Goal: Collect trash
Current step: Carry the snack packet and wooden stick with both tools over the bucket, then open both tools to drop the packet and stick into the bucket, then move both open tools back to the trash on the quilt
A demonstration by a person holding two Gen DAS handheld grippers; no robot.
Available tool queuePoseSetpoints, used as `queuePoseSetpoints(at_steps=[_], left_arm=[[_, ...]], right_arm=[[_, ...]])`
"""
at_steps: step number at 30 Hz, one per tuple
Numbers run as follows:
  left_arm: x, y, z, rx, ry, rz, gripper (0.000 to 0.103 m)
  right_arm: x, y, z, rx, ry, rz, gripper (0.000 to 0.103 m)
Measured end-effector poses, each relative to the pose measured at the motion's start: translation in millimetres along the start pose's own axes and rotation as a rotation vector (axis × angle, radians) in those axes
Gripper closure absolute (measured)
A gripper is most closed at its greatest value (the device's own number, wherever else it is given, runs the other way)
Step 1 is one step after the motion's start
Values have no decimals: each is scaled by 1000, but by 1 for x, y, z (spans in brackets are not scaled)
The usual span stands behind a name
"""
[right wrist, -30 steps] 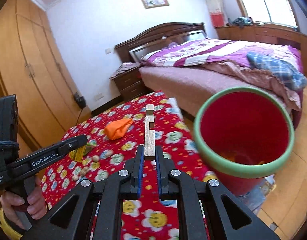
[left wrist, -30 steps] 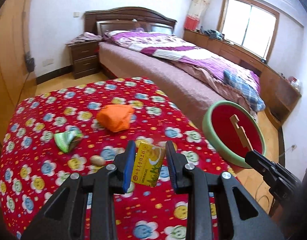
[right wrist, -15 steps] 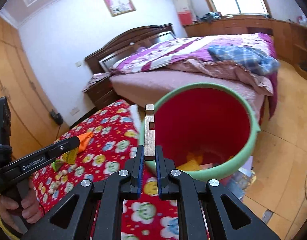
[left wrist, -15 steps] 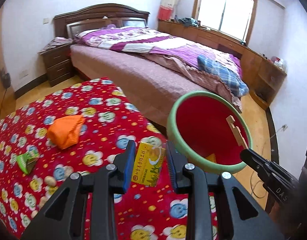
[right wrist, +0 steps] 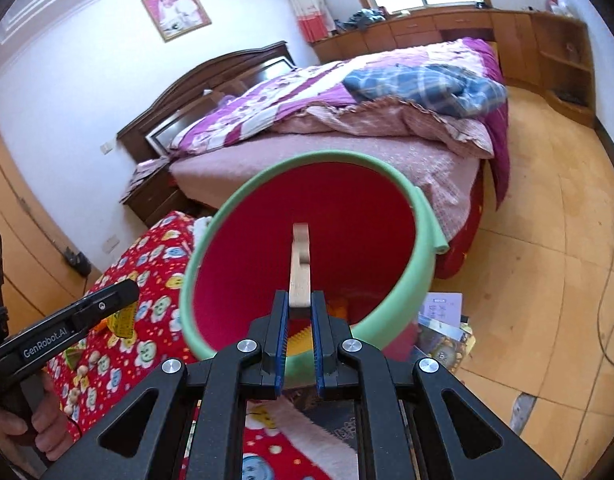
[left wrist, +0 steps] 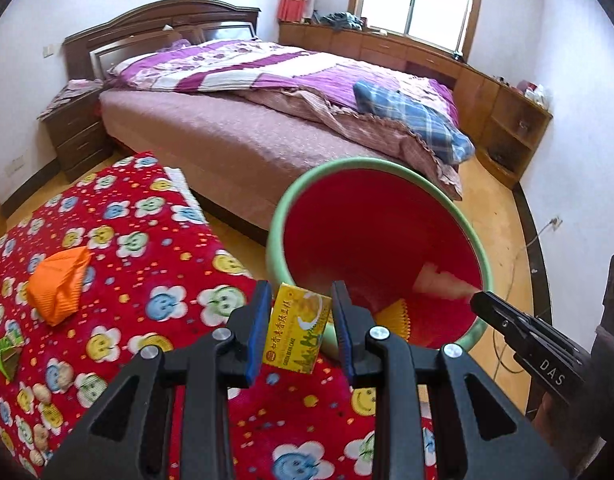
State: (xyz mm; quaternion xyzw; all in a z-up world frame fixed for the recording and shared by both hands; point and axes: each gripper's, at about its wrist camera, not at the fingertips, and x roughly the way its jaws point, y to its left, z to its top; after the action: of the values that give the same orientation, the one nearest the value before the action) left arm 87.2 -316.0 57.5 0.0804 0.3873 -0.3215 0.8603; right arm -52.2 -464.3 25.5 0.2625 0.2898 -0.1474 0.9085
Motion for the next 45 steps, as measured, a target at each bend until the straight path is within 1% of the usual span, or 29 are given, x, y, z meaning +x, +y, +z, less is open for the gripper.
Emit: queuePoseSetpoints(at_steps=[9,13,15,17,22,27,33,36,39,41,45], left_arm=[[25,-17,2,32,33,-42,73],[35,-18,1,16,58,-59,73],[38,-17,0,9,73,-61,70],[40,-16,-1,3,80,-56,63],[36,-16,-3,9,64,-46,61],[29,-12,-6,-3,60,-35,60],[20,0,-13,-40,68,-16,60],[14,5,-15,-53,66,-8,60],[7,9,-18,-57,61,6,59],[3,12,-19,-62,57,16,53],[-7,19,-24,-76,47,28,52]], right_arm=[[3,-11,-1,24,3,4,90],[3,-12,-1,25,2,9,90],[2,-12,-2,25,2,11,90],[2,-12,-1,31,6,21,89],[1,-11,-1,41,5,35,85],[0,-10,0,40,5,39,79],[-1,-6,0,36,7,36,73],[-4,-2,0,33,2,39,60],[-6,2,-1,28,2,39,56],[-7,5,-2,25,4,42,54],[-10,12,-4,15,3,42,49]])
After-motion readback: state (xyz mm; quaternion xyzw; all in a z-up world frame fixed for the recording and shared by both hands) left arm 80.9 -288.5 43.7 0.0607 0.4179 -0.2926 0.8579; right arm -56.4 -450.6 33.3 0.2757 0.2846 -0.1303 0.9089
